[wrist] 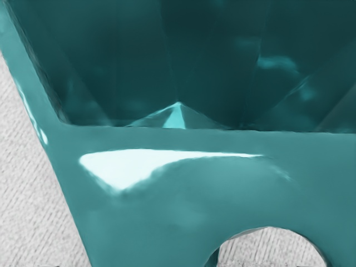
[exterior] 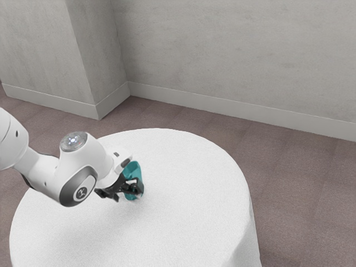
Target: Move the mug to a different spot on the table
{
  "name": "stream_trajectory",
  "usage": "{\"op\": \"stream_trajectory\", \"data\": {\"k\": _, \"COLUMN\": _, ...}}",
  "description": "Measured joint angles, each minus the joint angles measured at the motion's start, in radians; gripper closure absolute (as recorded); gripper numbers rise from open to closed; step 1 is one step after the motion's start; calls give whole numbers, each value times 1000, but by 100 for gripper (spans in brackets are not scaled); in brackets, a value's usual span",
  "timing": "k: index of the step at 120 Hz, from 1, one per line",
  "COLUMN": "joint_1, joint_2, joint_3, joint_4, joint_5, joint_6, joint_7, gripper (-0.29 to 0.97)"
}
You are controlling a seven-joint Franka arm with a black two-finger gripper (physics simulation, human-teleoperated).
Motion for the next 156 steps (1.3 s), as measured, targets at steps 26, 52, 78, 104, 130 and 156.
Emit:
{"op": "stream_trajectory", "data": {"k": 26, "joint_1": -9, "joint_2": -25, "joint_3": -3, "joint_4": -31, "joint_5": 0, "joint_6": -19, "joint_7": -6, "gripper": 5}}
{"op": "stream_trajectory", "data": {"k": 52, "joint_1": -11, "joint_2": -163, "joint_3": -9, "joint_4": -56, "joint_5": 0, "joint_6": -117, "joint_7": -11, "gripper": 2}}
{"op": "stream_trajectory", "data": {"k": 78, "joint_1": -34, "joint_2": -265, "joint_3": -18, "joint_4": 97, "joint_5": -5, "joint_6": -389, "joint_7": 11, "gripper": 1}}
{"op": "stream_trajectory", "data": {"k": 104, "joint_1": -28, "joint_2": -186, "joint_3": -11, "joint_4": 433, "joint_5": -59, "joint_6": -772, "joint_7": 163, "gripper": 0}}
{"op": "stream_trajectory", "data": {"k": 130, "joint_1": -25, "joint_2": -141, "joint_3": -3, "joint_4": 728, "joint_5": -62, "joint_6": -1083, "joint_7": 455, "gripper": 0}}
{"op": "stream_trajectory", "data": {"k": 156, "joint_1": -8, "joint_2": -114, "joint_3": -3, "joint_4": 832, "joint_5": -60, "joint_6": -1236, "joint_7": 696, "gripper": 0}}
